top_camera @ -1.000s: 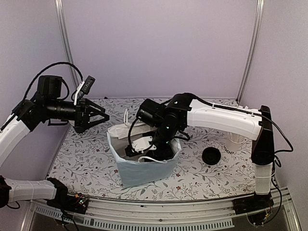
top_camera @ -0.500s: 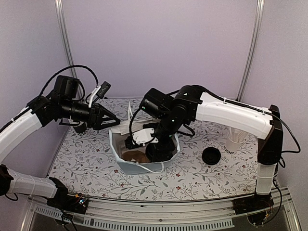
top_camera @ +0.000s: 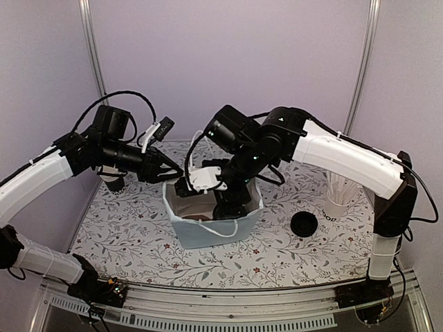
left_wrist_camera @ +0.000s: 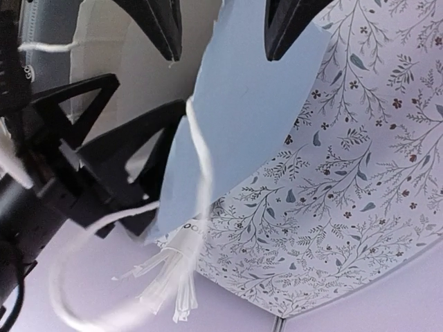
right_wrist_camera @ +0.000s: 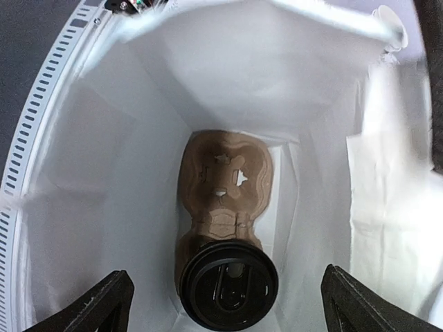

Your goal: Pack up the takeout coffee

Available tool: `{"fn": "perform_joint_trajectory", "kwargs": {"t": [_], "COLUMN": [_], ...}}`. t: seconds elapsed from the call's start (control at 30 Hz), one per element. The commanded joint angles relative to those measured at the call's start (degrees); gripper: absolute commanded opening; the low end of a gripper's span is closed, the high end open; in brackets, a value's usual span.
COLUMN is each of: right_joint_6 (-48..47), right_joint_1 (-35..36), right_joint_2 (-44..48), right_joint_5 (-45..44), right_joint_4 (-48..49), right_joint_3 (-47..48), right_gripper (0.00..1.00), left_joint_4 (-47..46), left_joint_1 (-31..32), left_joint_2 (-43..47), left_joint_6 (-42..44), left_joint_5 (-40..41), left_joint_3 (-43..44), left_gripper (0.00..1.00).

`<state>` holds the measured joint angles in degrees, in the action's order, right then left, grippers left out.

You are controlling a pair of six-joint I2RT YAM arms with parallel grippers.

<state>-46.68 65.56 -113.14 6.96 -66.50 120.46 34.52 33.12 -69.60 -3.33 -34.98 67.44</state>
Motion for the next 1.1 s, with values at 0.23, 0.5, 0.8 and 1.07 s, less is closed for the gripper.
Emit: {"fn": "perform_joint_trajectory", "kwargs": {"t": [0.23, 0.5, 0.8, 1.07], "right_joint_6": [-5.2, -4.2, 7.3, 9.1], "right_joint_1": [-0.2, -6.0, -42.4, -62.1], "right_joint_2": [13.1, 17.2, 23.8, 38.7], "right_joint_5": [2.7, -0.4, 14.6, 24.7], "right_joint_4": [3.4, 7.7, 12.9, 11.4], "right_joint_3": [1.3, 4.3, -8.8, -27.6], "right_gripper": [0.96, 0.92, 0.86, 0.83], "left_joint_4": [-7.0, -8.5, -10.9, -10.6], "left_joint_1": [0.4, 0.0, -0.7, -1.1], "left_joint_2": [-7.3, -10.1, -4.4, 2.3], "left_joint_6": [2.1, 1.8, -0.9, -0.4], "left_joint_5": [5.0, 8.6, 14.7, 19.5], "left_joint_3": [2.8, 6.7, 6.7, 5.0], "left_gripper": [0.27, 0.40, 0.67, 0.76]}}
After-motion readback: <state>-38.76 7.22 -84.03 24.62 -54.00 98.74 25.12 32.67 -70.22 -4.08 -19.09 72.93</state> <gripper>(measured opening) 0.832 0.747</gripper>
